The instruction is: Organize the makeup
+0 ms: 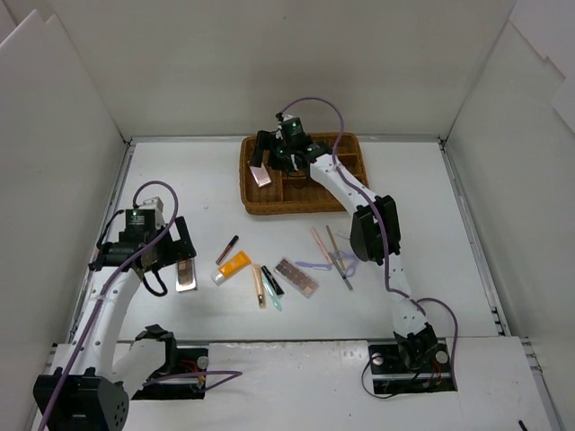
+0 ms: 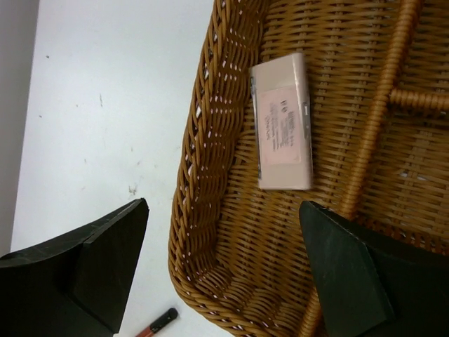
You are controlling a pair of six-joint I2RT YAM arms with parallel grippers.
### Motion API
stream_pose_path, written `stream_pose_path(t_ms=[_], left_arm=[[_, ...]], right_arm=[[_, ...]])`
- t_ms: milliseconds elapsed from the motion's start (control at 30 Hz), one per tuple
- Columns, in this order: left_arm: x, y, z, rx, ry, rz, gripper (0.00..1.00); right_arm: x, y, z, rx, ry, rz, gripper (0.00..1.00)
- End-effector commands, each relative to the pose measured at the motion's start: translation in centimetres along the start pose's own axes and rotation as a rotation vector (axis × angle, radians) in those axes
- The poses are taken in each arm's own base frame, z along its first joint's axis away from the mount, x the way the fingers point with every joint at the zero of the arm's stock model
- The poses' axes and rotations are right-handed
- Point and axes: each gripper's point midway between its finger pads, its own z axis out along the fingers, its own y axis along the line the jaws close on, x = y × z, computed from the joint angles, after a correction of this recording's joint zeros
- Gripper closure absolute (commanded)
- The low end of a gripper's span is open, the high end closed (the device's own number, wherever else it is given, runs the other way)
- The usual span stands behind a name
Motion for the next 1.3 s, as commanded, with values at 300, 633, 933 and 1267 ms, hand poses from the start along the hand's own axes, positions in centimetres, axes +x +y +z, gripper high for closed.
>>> stream_pose_path(t_ms=[300, 633, 933, 1267], left_arm=[[-1.7, 0.6, 3.4, -0.091, 0.065, -0.023, 0.04], [-0.6, 1.4, 8.5, -0.163, 0.243, -0.013, 0.19], [1.1, 2.5, 12.1, -0.208, 0.416, -0.041, 0.45], [0.6, 1.5, 11.9, -0.185, 0.428, -0.020, 0.98]], right_arm=[[-4.3, 1.3, -17.5, 0.097, -0.207, -0.270, 0.12], [1.5, -3.2, -30.4, 0.184, -0.279, -0.280, 0.08], [5.3, -5.1, -35.2, 0.186, -0.345, -0.244, 0.06], [8.2, -5.9, -37.6, 0.170, -0.355, -0.233, 0.05]])
